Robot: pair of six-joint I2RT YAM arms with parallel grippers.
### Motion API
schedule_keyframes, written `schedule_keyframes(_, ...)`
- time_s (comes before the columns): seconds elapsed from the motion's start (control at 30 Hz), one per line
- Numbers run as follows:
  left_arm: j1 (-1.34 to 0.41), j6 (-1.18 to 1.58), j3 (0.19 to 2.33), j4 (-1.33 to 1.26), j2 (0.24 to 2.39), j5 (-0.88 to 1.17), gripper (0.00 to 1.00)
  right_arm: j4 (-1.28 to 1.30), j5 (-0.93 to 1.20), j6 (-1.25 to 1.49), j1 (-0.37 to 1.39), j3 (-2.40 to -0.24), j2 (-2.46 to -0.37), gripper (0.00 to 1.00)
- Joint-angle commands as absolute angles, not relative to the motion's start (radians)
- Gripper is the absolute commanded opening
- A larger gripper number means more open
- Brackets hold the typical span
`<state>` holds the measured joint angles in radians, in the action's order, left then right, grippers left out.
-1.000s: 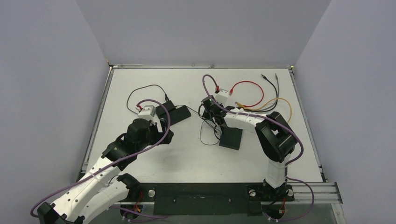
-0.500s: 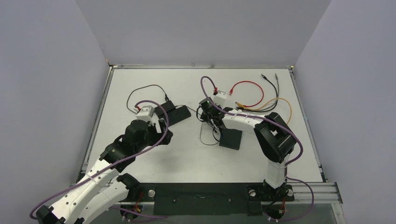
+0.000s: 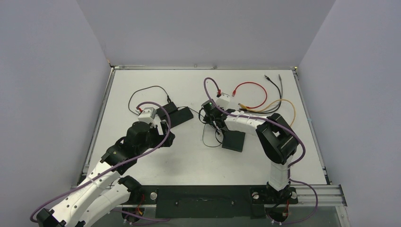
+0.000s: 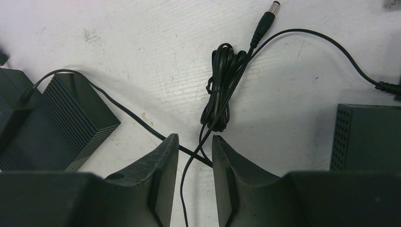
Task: Insert the plug into the switch port
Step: Pick up the power from the center of the board.
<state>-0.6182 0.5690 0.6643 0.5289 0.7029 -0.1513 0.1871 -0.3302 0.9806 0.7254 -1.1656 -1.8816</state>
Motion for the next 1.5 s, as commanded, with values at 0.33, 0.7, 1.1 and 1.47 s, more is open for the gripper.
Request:
schedule_keyframes(0.33,-0.612,0.577,0.676,0.521,0.704,-0.141,0.79,0.158,-0.345,1.008,0.707,-1.172,-1.915,0.17)
schedule_keyframes(0.7,-0.612,0.581,0.678,0.527,0.703,-0.141,0.79,0.124,-0.363,0.996,0.711,-1.115,-1.854,0.00)
schedule_keyframes(1.1,-0.610,0.577,0.714,0.542,0.715,-0.136,0.79,0.213,-0.565,0.881,0.792,-1.081,-1.687,0.00)
schedule_keyframes(1.47,-0.610,0.549,0.771,0.543,0.732,-0.095,0.79,0.045,-0.434,0.634,0.851,-0.910,-1.483,0.00)
